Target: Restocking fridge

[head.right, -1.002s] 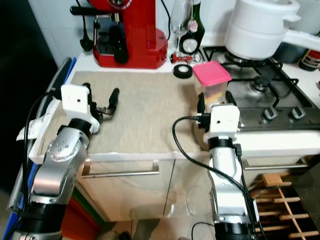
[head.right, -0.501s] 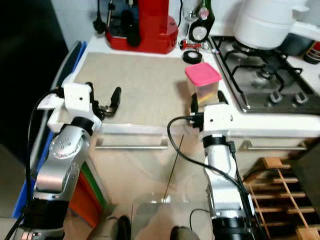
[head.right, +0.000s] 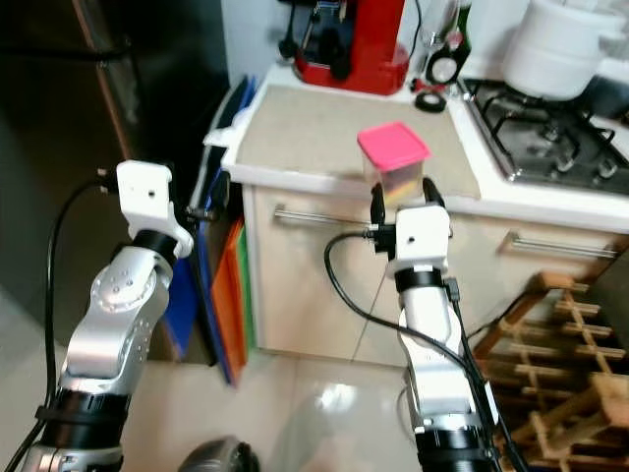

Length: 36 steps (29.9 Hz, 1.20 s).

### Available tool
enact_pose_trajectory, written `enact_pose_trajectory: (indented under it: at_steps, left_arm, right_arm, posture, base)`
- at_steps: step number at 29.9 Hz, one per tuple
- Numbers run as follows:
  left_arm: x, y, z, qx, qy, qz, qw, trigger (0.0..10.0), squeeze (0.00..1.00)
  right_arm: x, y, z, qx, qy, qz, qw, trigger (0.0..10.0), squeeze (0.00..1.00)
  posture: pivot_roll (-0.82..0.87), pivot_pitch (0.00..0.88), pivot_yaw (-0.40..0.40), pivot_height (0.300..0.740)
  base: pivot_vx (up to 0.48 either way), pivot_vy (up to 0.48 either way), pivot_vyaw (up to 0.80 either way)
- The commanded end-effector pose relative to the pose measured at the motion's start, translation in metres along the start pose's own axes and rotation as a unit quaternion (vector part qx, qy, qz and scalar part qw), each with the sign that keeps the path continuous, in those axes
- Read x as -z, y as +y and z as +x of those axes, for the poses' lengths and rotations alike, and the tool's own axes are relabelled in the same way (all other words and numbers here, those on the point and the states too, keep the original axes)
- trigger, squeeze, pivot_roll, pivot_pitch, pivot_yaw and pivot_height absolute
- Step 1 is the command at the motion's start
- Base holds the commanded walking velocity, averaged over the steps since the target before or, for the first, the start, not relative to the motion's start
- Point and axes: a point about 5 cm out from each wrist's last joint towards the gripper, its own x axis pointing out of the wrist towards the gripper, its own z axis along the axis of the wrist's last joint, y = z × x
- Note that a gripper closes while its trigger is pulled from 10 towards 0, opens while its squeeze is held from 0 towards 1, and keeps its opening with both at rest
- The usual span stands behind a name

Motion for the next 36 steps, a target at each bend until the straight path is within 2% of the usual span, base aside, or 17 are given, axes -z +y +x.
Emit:
enact_pose_trajectory:
  at_steps: [1,23,32,36]
  left_arm:
    - [-0.0030,-0.0058,0.0020,0.013,-0.005,0.002,1.000,10.0,0.00]
    - [0.0010,-0.0079,0.0024,0.022,0.001,-0.002,1.000,10.0,0.00]
    - [0.0029,-0.0112,0.0008,0.032,-0.001,0.003,0.999,10.0,0.00]
    - [0.0038,-0.0118,0.0001,0.037,0.000,0.000,0.999,10.0,0.00]
  right_arm:
    - [-0.0022,-0.0029,0.0013,0.005,-0.006,0.000,1.000,0.0,0.00]
    - [0.0024,-0.0011,-0.0010,0.001,0.001,-0.001,1.000,0.0,0.00]
    - [0.0030,-0.0019,-0.0014,-0.002,0.001,-0.004,1.000,0.0,0.00]
    - [0.0033,-0.0013,-0.0017,-0.004,0.001,-0.004,1.000,0.0,0.00]
  posture:
    - [-0.08,0.000,-0.001,0.740]
    - [-0.08,0.000,0.002,0.740]
    - [-0.09,0.000,-0.001,0.740]
    - [-0.09,0.000,0.001,0.740]
  base:
    - [-0.368,0.000,0.00]
    - [-0.351,0.000,0.00]
    - [0.000,0.000,0.00]
    - [0.000,-0.480,0.00]
